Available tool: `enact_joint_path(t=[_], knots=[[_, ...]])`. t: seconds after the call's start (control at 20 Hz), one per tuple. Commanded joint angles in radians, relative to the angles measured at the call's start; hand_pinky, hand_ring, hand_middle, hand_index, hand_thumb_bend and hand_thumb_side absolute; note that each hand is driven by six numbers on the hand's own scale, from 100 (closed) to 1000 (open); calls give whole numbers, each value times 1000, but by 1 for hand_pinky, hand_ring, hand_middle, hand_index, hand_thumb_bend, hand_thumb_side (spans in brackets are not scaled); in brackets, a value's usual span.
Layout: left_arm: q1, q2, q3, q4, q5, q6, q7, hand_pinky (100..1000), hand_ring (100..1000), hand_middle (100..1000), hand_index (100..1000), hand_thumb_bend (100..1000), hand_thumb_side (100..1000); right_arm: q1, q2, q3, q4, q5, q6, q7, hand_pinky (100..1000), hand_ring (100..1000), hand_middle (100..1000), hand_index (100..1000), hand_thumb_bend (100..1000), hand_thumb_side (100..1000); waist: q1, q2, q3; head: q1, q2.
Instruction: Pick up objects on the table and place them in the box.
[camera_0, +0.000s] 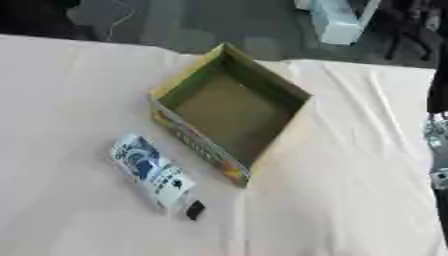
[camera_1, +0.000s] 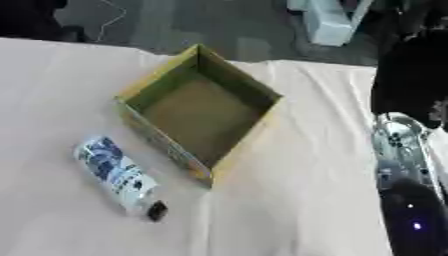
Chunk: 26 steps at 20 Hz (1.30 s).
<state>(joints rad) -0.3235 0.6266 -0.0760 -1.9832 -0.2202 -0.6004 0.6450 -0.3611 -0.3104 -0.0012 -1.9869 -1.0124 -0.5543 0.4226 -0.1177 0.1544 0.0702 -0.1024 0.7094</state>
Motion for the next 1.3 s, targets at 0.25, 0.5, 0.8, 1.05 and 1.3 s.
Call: enact_joint_path(t=[0.25, 0.5, 0.8, 1.05, 1.3], knots=[[-6, 15, 3, -17, -5, -95, 100, 432, 523, 620, 706, 131, 766, -13, -16, -7, -13, -2, -2, 0, 303, 453, 497, 694, 100, 890, 7, -12, -2, 3, 0], [0, 15, -3, -17, -1, -69, 81, 451, 526, 642, 727, 147, 773, -10, -16, -9, -13, -1, -1, -2, 303, 454, 498, 695, 100, 890, 6, -12, -6, 5, 16], [15, 116, 3, -17, -12, 65, -94, 554, 542, 731, 806, 315, 694, -12, -21, -12, -13, 1, 2, -14, 304, 453, 497, 694, 100, 889, 18, -14, -15, 11, 58], [38, 238, -12, -17, -78, 139, -365, 604, 559, 777, 835, 371, 667, -20, -24, -8, -13, 1, 8, -16, 304, 453, 497, 694, 100, 889, 29, -10, -29, 19, 61], [35, 331, -36, -17, -121, 186, -551, 617, 565, 785, 847, 396, 674, -23, -28, -5, -13, -1, 11, -14, 304, 453, 497, 694, 100, 890, 37, -9, -38, 13, 61]])
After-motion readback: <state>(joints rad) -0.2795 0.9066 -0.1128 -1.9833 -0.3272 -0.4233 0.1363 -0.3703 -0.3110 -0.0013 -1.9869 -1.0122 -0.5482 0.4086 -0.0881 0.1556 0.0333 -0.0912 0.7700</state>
